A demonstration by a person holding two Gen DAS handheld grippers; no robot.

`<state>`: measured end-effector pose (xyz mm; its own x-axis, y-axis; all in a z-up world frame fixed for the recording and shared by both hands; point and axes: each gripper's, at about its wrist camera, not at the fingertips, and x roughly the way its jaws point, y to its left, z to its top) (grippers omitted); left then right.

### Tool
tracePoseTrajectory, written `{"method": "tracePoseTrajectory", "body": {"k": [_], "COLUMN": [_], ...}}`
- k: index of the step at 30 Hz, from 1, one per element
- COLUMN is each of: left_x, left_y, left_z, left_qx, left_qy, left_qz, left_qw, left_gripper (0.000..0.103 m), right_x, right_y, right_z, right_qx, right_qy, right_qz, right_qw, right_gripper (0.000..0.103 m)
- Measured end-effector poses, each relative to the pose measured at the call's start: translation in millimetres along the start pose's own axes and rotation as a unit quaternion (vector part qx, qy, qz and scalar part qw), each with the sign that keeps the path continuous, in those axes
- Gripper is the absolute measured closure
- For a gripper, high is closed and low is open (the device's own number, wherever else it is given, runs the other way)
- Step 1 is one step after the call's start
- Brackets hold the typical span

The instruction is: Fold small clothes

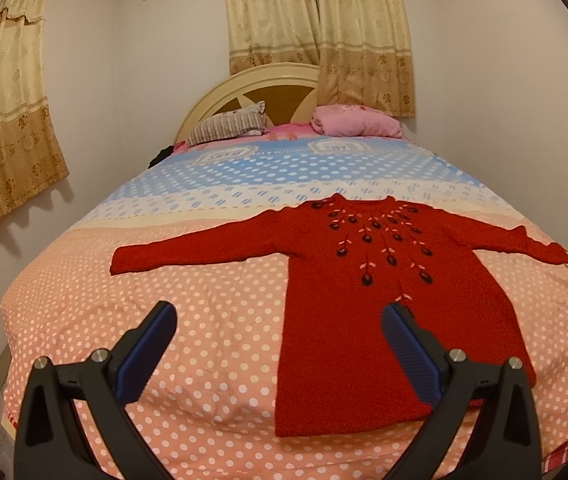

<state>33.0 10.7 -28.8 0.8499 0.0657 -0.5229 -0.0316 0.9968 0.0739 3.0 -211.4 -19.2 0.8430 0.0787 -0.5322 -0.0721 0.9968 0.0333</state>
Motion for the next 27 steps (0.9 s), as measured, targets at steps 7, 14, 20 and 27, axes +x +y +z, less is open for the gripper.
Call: {"method": "tracePoseTrajectory", "body": {"k": [7,14,20,27], "left_x": [25.8,64.6,100.7,143.7], "left_y": [-1.8,-6.7,-27.8,-54.1], "left_z": [5.4,14.7,20.8,30.2], "left_qx": [0.010,0.012,0.031,0.046], "left_qy": [0.015,0.046,0.066,0.085], "left_qz": [0.008,-0.004,-0.018,-0.031], "left_qw": [0.9998,0.9989,0.9971,0.9949], "left_gripper": [0.000,0.000,0.000,0.000], "right_x": [21.3,59.9,101.1,136.7], "right_y": [-21.6,-60.7,-110.7,-184.5], "right_z": [3.1,5.3,1.1,-5.7], "right_qx": [0.030,0.064,0.106,0.162], "right_qy": [0.011,0.025,0.054,0.078], "right_qz": [0.012,0.004,-0.027,-0.074], "right_qw": [0.999,0.998,0.992,0.981], "right_gripper": [0.001,0.001,0.001,0.001]}}
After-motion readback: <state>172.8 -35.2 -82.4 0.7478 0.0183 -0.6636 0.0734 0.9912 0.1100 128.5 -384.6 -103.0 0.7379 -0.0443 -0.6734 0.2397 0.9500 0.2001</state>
